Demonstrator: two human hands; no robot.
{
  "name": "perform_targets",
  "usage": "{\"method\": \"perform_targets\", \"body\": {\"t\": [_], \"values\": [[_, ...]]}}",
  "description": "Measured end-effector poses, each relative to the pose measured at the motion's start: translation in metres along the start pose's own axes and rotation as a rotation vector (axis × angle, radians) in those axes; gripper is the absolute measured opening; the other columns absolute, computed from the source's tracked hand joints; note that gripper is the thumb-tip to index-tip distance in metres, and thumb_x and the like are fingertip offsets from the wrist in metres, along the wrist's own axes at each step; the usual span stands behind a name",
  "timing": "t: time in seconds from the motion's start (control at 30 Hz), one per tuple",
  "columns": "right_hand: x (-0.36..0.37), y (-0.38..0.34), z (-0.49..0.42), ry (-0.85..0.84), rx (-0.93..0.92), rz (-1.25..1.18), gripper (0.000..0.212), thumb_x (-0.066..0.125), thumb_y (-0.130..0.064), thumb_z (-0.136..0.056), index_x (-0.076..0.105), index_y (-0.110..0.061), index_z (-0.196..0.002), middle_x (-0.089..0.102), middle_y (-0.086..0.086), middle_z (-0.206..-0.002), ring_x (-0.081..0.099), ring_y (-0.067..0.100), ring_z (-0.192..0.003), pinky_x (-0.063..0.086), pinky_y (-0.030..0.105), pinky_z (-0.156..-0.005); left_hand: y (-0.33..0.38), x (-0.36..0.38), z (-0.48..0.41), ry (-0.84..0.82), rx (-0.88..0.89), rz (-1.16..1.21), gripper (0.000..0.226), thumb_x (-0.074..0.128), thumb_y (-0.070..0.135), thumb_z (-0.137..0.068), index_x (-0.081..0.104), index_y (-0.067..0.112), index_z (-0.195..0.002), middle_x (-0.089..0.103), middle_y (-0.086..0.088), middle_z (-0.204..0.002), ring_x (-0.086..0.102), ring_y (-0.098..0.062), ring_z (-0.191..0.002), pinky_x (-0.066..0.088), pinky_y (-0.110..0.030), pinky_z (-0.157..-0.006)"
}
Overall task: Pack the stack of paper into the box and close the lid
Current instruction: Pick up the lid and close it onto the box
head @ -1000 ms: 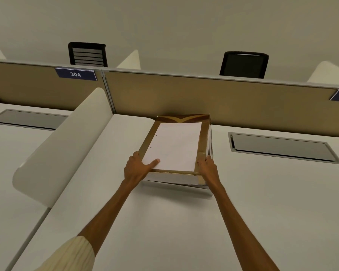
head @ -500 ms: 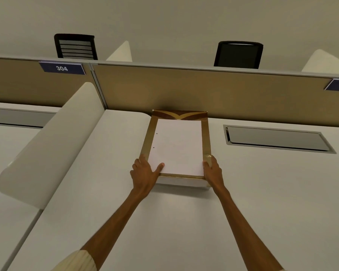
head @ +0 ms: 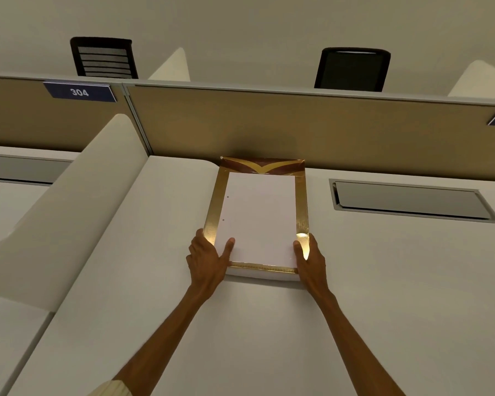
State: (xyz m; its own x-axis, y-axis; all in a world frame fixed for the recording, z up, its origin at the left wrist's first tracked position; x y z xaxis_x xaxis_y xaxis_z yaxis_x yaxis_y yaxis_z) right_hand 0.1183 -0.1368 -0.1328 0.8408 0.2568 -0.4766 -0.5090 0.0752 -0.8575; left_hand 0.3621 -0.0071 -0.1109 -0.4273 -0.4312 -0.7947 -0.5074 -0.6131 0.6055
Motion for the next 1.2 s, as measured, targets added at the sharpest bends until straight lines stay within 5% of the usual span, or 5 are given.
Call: {"method": "perform_targets", "body": {"t": [0.47, 0.6, 0.7, 1.0, 1.2], "values": [[0.000, -0.063, -0.129, 0.074, -0.145, -0.030, 0.053, 0.046, -0.033, -0.101, 0.038, -0.010, -0.147, 0.049, 0.013, -0.148, 0.049, 0.033, -0.134, 0.038, 0.047, -0.112, 0.053, 0.016, -0.145, -0.051, 0.038, 0.043, 0.049, 0.043, 0.041, -0.100, 0.045, 0.009, -0.138, 0.052, -0.015, -0.141, 0.058, -0.036, -0.122, 0.046, -0.045, -0.104], [0.000, -0.063, -0.157, 0.177, -0.131, -0.029, 0.036, 0.044, -0.029, -0.102, 0.065, 0.000, -0.108, 0.068, 0.011, -0.083, 0.065, 0.019, -0.076, 0.057, 0.031, -0.077, 0.053, 0.026, -0.172, -0.016, -0.059, 0.123, 0.043, 0.044, 0.039, -0.101, 0.051, 0.007, -0.129, 0.062, -0.015, -0.129, 0.064, -0.034, -0.112, 0.051, -0.041, -0.097], [0.002, -0.056, -0.169, 0.247, -0.081, -0.038, 0.042, 0.043, -0.030, -0.103, 0.058, -0.005, -0.073, 0.050, 0.000, -0.057, 0.047, 0.007, -0.050, 0.037, 0.012, -0.053, 0.048, 0.031, -0.182, 0.006, -0.097, 0.136, 0.043, 0.040, 0.041, -0.102, 0.054, 0.007, -0.125, 0.065, -0.014, -0.124, 0.065, -0.033, -0.109, 0.051, -0.039, -0.096], [0.008, -0.048, -0.173, 0.235, -0.074, 0.043, 0.050, 0.035, -0.036, -0.104, 0.065, 0.003, -0.107, 0.070, 0.019, -0.098, 0.066, 0.023, -0.083, 0.057, 0.032, -0.085, 0.047, 0.036, -0.180, 0.019, -0.050, 0.049, 0.044, 0.046, 0.034, -0.100, 0.050, 0.007, -0.135, 0.060, -0.015, -0.136, 0.061, -0.035, -0.119, 0.049, -0.046, -0.102], [0.020, -0.059, -0.170, 0.098, -0.175, 0.573, 0.055, 0.030, -0.030, -0.105, 0.019, -0.008, -0.154, 0.016, 0.012, -0.164, 0.013, 0.030, -0.152, 0.011, 0.044, -0.123, 0.063, 0.044, -0.166, -0.034, 0.189, -0.235, 0.056, 0.032, 0.037, -0.103, 0.027, 0.011, -0.152, 0.027, -0.012, -0.161, 0.029, -0.034, -0.147, 0.031, -0.048, -0.117]]}}
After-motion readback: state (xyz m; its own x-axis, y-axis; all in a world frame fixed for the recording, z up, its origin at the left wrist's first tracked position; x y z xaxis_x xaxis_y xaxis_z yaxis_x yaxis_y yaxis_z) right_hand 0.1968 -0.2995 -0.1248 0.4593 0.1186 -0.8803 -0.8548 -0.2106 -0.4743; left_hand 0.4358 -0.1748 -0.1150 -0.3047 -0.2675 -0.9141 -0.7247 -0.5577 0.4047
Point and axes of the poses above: each hand's wrist, its own z-axis away from the middle knuckle, its own x-axis out of the palm, y = z × x, the point moved 6 cm from there along -z, towards the middle knuckle
